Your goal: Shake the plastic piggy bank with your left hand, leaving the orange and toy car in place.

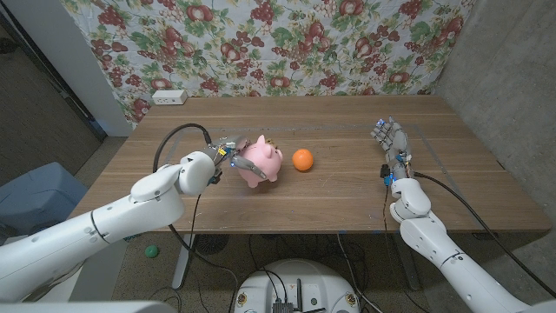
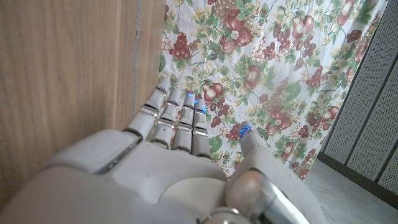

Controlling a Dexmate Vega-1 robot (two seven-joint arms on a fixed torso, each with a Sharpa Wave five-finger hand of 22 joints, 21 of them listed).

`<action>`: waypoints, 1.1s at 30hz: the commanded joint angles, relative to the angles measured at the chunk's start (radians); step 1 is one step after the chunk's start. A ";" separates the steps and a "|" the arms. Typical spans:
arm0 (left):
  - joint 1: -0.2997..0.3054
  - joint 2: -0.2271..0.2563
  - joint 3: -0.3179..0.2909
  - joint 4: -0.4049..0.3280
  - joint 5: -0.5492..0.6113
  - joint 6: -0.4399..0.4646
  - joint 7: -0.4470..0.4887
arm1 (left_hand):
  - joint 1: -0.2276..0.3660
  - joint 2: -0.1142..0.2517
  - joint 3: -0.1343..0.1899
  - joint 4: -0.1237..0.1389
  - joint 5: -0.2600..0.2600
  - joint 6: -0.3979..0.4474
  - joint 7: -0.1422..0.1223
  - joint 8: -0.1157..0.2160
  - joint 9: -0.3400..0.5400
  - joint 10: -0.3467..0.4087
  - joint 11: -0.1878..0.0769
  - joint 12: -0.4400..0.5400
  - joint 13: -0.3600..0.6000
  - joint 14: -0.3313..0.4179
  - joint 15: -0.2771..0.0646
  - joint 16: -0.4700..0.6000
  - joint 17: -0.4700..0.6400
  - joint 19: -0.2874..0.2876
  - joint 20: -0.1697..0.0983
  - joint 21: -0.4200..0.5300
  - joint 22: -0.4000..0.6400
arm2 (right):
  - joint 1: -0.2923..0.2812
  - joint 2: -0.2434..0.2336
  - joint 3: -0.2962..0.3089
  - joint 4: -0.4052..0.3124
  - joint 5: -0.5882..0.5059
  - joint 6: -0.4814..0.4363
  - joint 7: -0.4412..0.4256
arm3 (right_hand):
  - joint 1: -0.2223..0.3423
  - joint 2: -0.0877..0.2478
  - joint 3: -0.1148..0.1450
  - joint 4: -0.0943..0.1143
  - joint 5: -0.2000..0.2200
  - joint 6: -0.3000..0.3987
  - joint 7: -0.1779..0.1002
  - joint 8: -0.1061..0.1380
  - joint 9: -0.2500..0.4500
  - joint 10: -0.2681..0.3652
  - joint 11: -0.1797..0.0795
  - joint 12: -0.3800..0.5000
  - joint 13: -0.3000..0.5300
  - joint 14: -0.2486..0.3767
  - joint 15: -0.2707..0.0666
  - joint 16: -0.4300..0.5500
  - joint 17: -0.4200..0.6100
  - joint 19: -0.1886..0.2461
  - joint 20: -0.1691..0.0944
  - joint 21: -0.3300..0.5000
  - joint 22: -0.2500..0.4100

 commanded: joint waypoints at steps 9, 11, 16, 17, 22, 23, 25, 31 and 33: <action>0.018 0.002 0.042 -0.001 0.121 0.011 -0.041 | 0.491 0.464 0.229 0.004 0.003 0.404 -0.193 0.004 -0.001 0.287 -0.290 0.001 -0.003 0.259 -0.364 0.006 0.003 -0.038 -0.153 0.007 0.002 | -0.016 -0.002 -0.002 -0.024 -0.018 0.006 -0.015 | 0.001 -0.003 0.009 0.000 0.005 0.008 -0.002 -0.004 0.004 0.006 0.005 0.002 0.004 0.009 0.002 -0.002 0.004 0.007 0.004 0.007 0.003; 0.021 0.000 0.048 0.001 0.140 0.007 -0.042 | 0.490 0.464 0.229 0.004 0.002 0.405 -0.193 0.004 -0.001 0.286 -0.288 0.001 -0.004 0.259 -0.364 0.005 0.003 -0.038 -0.152 0.008 0.002 | -0.017 -0.001 -0.002 -0.025 -0.017 0.006 -0.015 | 0.001 -0.003 0.009 0.000 0.005 0.008 -0.003 -0.004 0.004 0.006 0.004 0.002 0.004 0.009 0.001 -0.002 0.004 0.007 0.005 0.007 0.003; 0.033 -0.007 0.054 0.005 0.186 -0.004 -0.038 | 0.490 0.463 0.229 0.003 0.002 0.404 -0.192 0.002 -0.002 0.287 -0.291 0.000 -0.006 0.259 -0.364 0.005 0.003 -0.039 -0.153 0.008 0.002 | -0.021 -0.005 -0.002 -0.034 -0.020 0.000 -0.018 | 0.001 -0.003 0.009 0.000 0.005 0.008 -0.002 -0.003 0.004 0.005 0.004 0.001 0.004 0.009 0.001 -0.003 0.004 0.007 0.004 0.007 0.003; 0.038 -0.008 0.054 0.006 0.196 -0.007 -0.032 | 0.490 0.463 0.229 0.003 0.002 0.404 -0.192 0.002 -0.002 0.288 -0.289 0.001 -0.006 0.259 -0.364 0.004 0.003 -0.039 -0.153 0.009 0.002 | -0.022 -0.005 -0.001 -0.036 -0.019 0.000 -0.019 | 0.001 -0.003 0.009 0.000 0.005 0.008 -0.002 -0.003 0.004 0.006 0.003 0.001 0.004 0.007 0.002 -0.003 0.004 0.007 0.005 0.007 0.003; 0.052 -0.019 0.052 0.012 0.221 -0.016 -0.033 | 0.488 0.464 0.228 0.004 0.001 0.405 -0.194 0.000 -0.003 0.284 -0.289 -0.001 -0.007 0.259 -0.364 0.004 0.004 -0.039 -0.152 0.009 0.002 | -0.032 -0.010 0.003 -0.050 -0.023 -0.003 -0.026 | 0.001 -0.003 0.009 0.000 0.005 0.008 -0.002 -0.003 0.004 0.007 0.004 0.002 0.004 0.009 0.003 -0.003 0.004 0.007 0.005 0.007 0.003; 0.054 -0.021 0.049 0.013 0.221 -0.017 -0.036 | 0.487 0.463 0.228 0.004 0.001 0.404 -0.194 0.000 -0.003 0.284 -0.290 -0.001 -0.007 0.259 -0.364 0.003 0.004 -0.039 -0.152 0.010 0.003 | -0.033 -0.012 0.002 -0.052 -0.026 -0.002 -0.025 | 0.001 -0.003 0.009 0.000 0.005 0.008 -0.002 -0.003 0.004 0.006 0.004 0.001 0.004 0.009 0.003 -0.003 0.004 0.007 0.005 0.007 0.003; 0.060 -0.025 0.049 0.014 0.234 -0.017 -0.035 | 0.488 0.463 0.229 0.003 0.001 0.402 -0.194 -0.002 -0.003 0.283 -0.289 0.000 -0.006 0.259 -0.364 0.004 0.005 -0.041 -0.153 0.008 0.002 | -0.035 -0.011 0.004 -0.054 -0.023 -0.001 -0.026 | 0.001 -0.003 0.009 0.000 0.005 0.008 -0.002 -0.003 0.004 0.006 0.003 0.001 0.004 0.009 0.002 -0.002 0.005 0.007 0.005 0.007 0.003; 0.072 -0.034 0.046 0.015 0.267 -0.016 -0.041 | 0.472 0.455 0.220 0.008 -0.003 0.364 -0.194 -0.022 -0.006 0.268 -0.287 -0.004 -0.007 0.248 -0.365 -0.003 0.004 -0.044 -0.149 0.011 0.003 | -0.039 -0.008 0.005 -0.051 -0.025 0.008 -0.023 | 0.001 -0.003 0.009 0.000 0.005 0.008 -0.003 -0.003 0.004 0.006 0.004 0.001 0.003 0.008 0.002 -0.003 0.004 0.007 0.005 0.007 0.003; 0.076 -0.036 0.043 0.016 0.277 -0.016 -0.040 | 0.464 0.452 0.217 0.009 -0.004 0.340 -0.188 -0.037 -0.009 0.258 -0.286 -0.004 -0.006 0.243 -0.365 -0.005 0.007 -0.050 -0.147 0.009 0.003 | -0.040 -0.004 0.005 -0.047 -0.022 0.014 -0.021 | 0.001 -0.003 0.009 0.000 0.005 0.008 -0.002 -0.003 0.004 0.006 0.004 0.001 0.003 0.008 0.002 -0.003 0.004 0.007 0.005 0.007 0.003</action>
